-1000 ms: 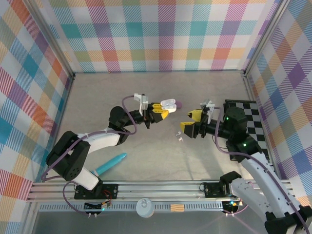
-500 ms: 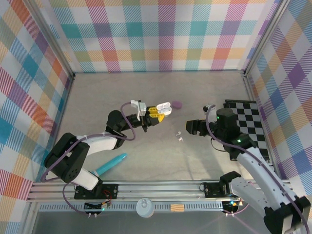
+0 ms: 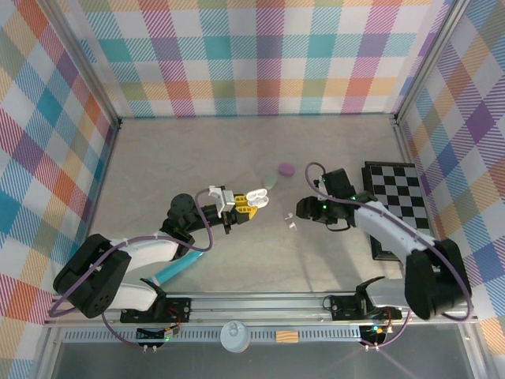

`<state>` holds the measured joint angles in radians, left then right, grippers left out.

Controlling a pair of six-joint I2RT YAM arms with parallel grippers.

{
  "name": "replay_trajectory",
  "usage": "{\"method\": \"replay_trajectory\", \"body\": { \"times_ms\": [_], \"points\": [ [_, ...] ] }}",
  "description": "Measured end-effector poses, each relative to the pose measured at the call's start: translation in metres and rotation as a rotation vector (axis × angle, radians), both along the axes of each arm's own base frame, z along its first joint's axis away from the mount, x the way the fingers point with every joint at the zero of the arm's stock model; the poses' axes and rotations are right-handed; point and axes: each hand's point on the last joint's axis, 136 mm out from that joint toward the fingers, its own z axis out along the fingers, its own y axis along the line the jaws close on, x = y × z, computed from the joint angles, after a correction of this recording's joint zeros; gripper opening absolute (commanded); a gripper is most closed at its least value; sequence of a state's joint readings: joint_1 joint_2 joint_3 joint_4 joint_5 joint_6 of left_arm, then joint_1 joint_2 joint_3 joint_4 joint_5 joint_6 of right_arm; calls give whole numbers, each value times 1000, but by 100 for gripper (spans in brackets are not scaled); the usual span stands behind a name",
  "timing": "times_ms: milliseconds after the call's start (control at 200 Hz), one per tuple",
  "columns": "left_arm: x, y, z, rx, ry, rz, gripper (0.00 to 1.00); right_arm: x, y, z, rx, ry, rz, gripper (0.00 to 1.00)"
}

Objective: Insert wireless bluetooth earbuds into charging case

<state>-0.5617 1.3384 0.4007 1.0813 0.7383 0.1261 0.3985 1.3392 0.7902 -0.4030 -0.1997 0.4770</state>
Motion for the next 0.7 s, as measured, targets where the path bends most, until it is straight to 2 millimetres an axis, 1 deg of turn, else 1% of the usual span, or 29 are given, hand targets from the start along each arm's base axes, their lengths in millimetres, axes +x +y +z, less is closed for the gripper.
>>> {"method": "replay_trajectory", "body": {
  "times_ms": [55, 115, 250, 400, 510, 700],
  "points": [
    [-1, 0, -4, 10, 6, 0, 0, 6, 6, -4, 10, 15, 3, 52],
    [-2, 1, -9, 21, 12, 3, 0, 12, 11, -10, 18, 36, 5, 49],
    [-3, 3, -15, 31, 17, 7, 0, 21, 20, -23, 27, 86, 9, 46],
    [-6, 5, -19, 41, 20, 13, 0, 23, 27, -32, 27, 133, 25, 44],
    [-9, 6, -17, 47, 3, 15, 0, 20, 32, -36, 30, 162, 50, 44],
    [-10, 7, -17, 59, -8, 16, 0, 15, 35, -52, 20, 217, 104, 44]
  ]
}}
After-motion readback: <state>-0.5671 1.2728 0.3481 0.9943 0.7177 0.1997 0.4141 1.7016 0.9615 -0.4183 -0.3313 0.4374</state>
